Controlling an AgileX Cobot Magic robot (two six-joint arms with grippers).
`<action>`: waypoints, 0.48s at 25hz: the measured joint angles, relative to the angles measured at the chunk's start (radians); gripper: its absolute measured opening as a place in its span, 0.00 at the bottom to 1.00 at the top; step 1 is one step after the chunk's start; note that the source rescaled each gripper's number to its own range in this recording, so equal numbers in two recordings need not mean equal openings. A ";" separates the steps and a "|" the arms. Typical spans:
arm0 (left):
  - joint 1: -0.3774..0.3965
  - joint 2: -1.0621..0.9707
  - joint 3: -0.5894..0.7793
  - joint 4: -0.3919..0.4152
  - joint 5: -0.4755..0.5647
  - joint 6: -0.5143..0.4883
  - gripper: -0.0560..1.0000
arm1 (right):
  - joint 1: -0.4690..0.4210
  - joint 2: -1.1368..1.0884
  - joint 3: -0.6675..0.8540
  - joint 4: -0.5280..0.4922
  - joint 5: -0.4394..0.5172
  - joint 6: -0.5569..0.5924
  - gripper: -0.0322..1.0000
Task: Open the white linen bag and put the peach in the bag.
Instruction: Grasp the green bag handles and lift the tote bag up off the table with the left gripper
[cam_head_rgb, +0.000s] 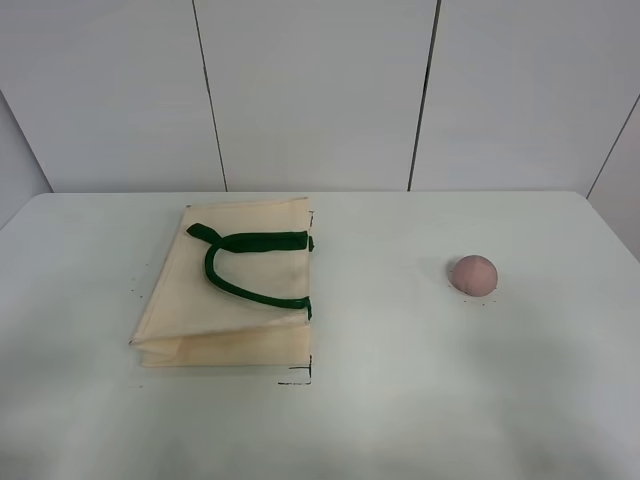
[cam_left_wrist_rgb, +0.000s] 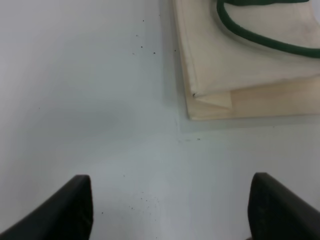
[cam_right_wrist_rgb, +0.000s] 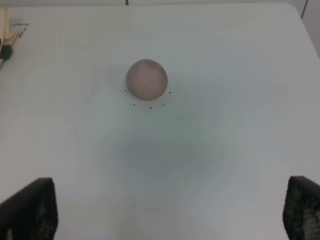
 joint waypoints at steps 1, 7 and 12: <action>0.000 0.000 0.000 0.000 0.000 0.000 0.98 | 0.000 0.000 0.000 0.000 0.000 0.000 1.00; 0.000 0.000 0.000 0.000 0.000 0.000 0.98 | 0.000 0.000 0.000 0.000 0.000 0.000 1.00; 0.000 0.033 -0.034 0.000 0.004 0.000 0.98 | 0.000 0.000 0.000 0.000 0.000 0.000 1.00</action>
